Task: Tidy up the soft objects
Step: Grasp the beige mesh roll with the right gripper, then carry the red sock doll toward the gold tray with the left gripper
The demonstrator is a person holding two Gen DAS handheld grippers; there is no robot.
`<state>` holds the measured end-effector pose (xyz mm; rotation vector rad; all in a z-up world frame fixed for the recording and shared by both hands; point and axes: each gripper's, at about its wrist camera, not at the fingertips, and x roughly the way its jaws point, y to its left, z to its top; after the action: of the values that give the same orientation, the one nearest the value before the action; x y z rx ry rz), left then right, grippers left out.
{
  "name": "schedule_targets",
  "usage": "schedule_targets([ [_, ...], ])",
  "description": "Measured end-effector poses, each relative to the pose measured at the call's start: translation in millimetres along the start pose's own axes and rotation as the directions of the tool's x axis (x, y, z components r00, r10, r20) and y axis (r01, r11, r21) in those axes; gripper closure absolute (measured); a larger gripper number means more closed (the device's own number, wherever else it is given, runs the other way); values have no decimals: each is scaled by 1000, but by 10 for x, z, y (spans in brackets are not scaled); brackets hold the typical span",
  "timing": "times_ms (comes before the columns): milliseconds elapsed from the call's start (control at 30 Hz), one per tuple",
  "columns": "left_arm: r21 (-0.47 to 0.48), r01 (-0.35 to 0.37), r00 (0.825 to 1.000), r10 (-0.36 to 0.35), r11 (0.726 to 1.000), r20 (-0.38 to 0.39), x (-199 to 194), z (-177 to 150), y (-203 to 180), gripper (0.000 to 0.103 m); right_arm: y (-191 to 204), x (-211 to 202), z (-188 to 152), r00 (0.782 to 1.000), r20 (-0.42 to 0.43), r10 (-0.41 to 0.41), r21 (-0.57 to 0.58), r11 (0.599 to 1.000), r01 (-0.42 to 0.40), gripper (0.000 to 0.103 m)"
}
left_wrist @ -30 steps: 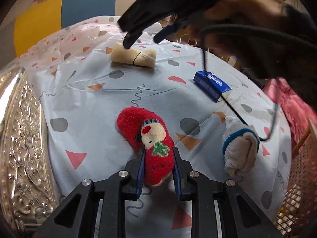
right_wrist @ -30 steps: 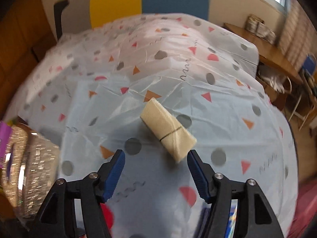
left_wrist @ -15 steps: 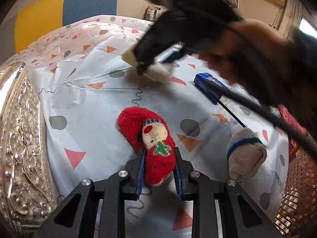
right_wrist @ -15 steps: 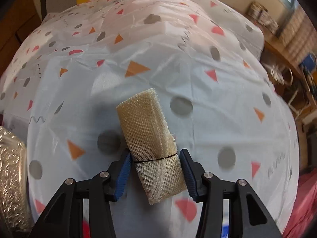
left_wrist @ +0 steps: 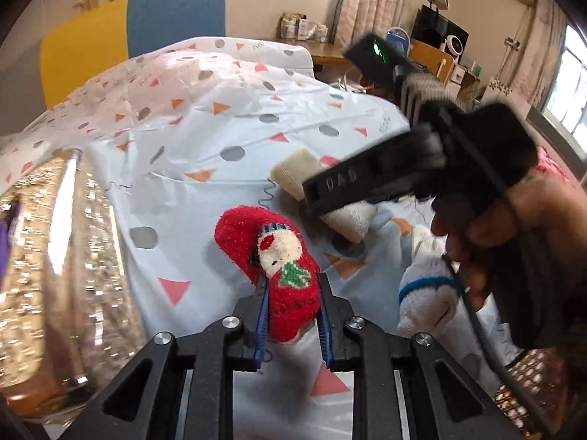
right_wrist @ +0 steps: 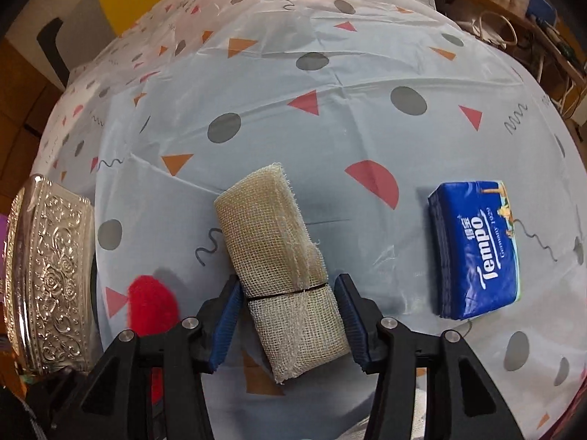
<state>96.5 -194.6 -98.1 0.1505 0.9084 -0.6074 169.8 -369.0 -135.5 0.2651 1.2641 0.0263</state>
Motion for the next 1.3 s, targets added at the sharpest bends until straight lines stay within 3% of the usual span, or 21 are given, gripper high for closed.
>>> schedule_targets([
  [133, -17, -25, 1000, 25, 1000, 18, -170, 132, 16, 80, -28, -33, -42, 1000, 23, -7, -25, 1000, 7, 50],
  [400, -64, -115, 987, 122, 991, 106, -526, 589, 306, 80, 242, 9, -139, 986, 61, -152, -183, 970, 161, 51],
  [667, -177, -213, 950, 246, 961, 193, -1043, 872, 881, 80, 316, 47, -153, 980, 88, -180, -225, 955, 195, 51],
  [767, -222, -247, 928, 296, 943, 226, -1297, 887, 1190, 80, 338, 51, -160, 977, 96, -188, -239, 949, 206, 51],
  [900, -298, -308, 890, 384, 904, 246, -1620, 746, 1648, 80, 377, 73, -152, 976, 101, -195, -249, 944, 214, 51],
  [1100, -413, -390, 837, 503, 823, 213, -1985, 243, 2231, 80, 424, 81, -171, 971, 117, -208, -267, 935, 232, 51],
  [1300, -481, -449, 807, 573, 753, 143, -2137, -355, 2507, 80, 466, 90, -196, 969, 131, -209, -284, 929, 238, 54],
])
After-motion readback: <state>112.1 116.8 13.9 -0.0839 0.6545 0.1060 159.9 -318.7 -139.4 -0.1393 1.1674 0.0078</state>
